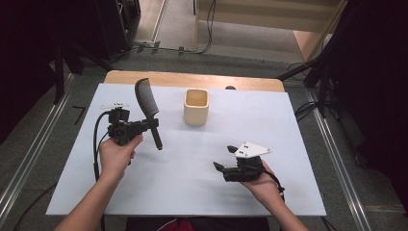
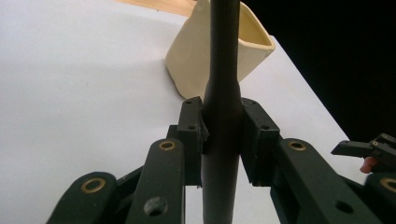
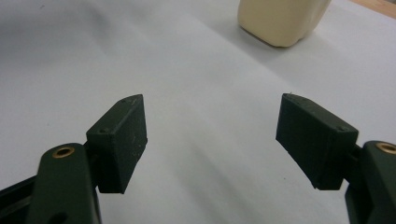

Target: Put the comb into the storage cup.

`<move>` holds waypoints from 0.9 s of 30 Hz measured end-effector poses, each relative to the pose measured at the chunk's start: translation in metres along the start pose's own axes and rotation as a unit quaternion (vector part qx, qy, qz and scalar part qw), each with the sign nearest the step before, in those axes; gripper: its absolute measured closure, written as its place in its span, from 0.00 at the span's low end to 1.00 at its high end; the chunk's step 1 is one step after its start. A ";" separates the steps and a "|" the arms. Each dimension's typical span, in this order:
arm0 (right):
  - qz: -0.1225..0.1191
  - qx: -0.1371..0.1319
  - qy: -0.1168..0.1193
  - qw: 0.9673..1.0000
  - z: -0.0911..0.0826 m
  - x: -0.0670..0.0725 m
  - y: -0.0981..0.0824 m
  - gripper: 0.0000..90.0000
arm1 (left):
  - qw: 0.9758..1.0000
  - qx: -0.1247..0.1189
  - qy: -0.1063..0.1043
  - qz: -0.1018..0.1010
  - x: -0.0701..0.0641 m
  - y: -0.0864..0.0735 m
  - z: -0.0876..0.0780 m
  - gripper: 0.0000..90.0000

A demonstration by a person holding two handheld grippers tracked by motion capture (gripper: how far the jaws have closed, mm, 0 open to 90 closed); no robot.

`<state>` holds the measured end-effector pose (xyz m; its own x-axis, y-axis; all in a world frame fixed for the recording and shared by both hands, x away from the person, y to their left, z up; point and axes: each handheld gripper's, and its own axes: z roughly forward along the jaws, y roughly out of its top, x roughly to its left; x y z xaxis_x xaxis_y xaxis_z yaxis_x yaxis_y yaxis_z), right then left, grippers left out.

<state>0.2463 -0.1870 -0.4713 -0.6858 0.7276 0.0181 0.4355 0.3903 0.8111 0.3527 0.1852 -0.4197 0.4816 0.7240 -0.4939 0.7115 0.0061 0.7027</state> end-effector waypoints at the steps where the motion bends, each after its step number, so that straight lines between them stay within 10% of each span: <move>1: -0.001 0.001 0.001 1.000 -0.002 -0.001 -0.001 0.26 | 1.000 0.002 0.000 0.000 0.000 0.000 0.000 0.81; 27: 0.014 0.022 -0.030 0.999 -0.036 -0.026 -0.039 0.26 | 0.999 0.007 -0.003 0.042 -0.007 0.006 0.014 0.81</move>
<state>0.2258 -0.2415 -0.4827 -0.6377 0.7703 0.0047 0.4806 0.3931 0.7839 0.3605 0.1710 -0.4193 0.5435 0.7169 -0.4366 0.6755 -0.0648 0.7345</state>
